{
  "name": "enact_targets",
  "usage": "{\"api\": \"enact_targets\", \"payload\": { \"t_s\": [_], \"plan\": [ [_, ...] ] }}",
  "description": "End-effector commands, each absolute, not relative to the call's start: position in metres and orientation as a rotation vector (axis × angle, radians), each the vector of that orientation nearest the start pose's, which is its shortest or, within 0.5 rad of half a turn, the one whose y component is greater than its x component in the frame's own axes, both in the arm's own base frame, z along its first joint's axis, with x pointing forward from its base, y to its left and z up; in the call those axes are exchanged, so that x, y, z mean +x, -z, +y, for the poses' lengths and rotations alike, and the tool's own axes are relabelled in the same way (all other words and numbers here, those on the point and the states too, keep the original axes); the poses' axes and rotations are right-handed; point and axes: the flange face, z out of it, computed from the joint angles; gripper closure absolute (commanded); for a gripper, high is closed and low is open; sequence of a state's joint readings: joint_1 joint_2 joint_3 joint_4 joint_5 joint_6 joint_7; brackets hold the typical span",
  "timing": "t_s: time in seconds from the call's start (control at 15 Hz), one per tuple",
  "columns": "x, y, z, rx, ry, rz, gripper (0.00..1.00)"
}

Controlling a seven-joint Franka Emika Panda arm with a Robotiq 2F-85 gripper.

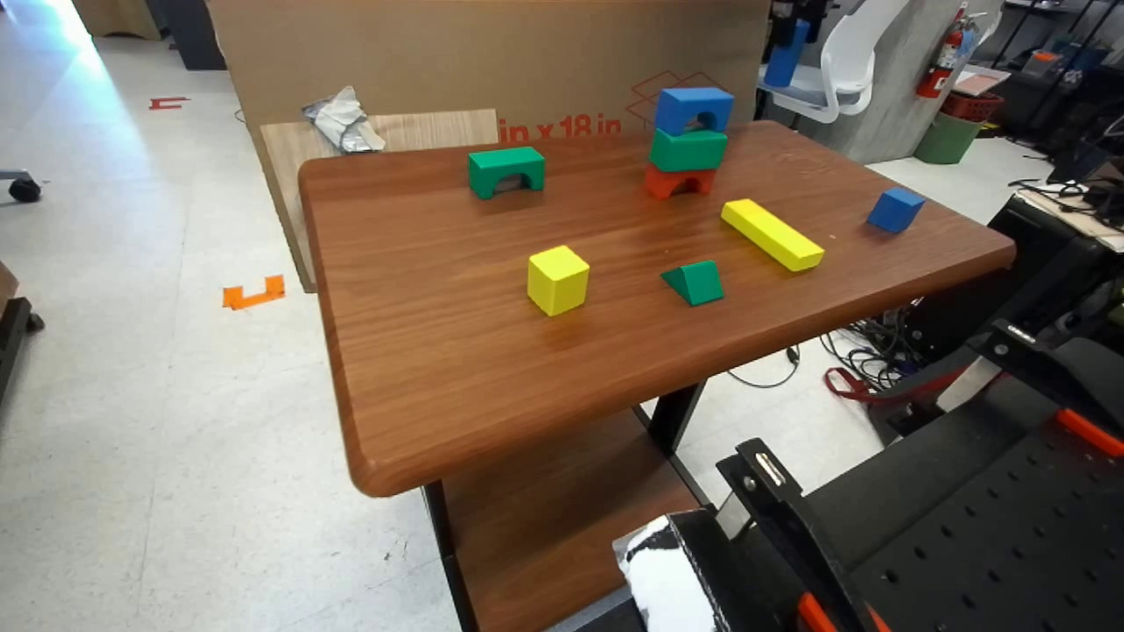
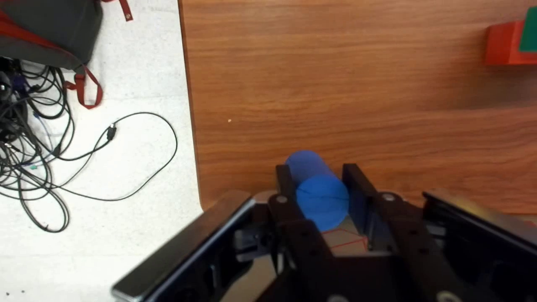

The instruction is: Move the blue cylindrical block forward

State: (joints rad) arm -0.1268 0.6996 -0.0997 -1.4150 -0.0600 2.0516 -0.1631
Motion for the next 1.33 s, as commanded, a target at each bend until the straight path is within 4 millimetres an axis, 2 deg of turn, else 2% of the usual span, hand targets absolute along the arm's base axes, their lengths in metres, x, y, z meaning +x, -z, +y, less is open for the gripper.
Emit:
{"api": "enact_targets", "payload": {
  "t_s": [0.0, 0.27, 0.53, 0.8, 0.87, 1.0, 1.07, 1.27],
  "plan": [
    [0.654, -0.277, -0.153, -3.222, -0.18, 0.051, 0.92],
    [0.606, -0.239, -0.156, -3.204, -0.213, 0.076, 0.92],
    [0.58, -0.207, -0.158, -3.186, -0.184, 0.118, 0.92],
    [0.569, -0.211, -0.159, -3.179, -0.126, 0.153, 0.92],
    [0.567, -0.212, -0.16, -3.177, -0.116, 0.165, 0.42],
    [0.561, -0.213, -0.161, -3.177, -0.107, 0.185, 0.36],
    [0.558, -0.214, -0.161, -3.18, -0.096, 0.196, 0.27],
    [0.544, -0.239, -0.161, -3.199, 0.023, 0.243, 0.06]
  ]
}}
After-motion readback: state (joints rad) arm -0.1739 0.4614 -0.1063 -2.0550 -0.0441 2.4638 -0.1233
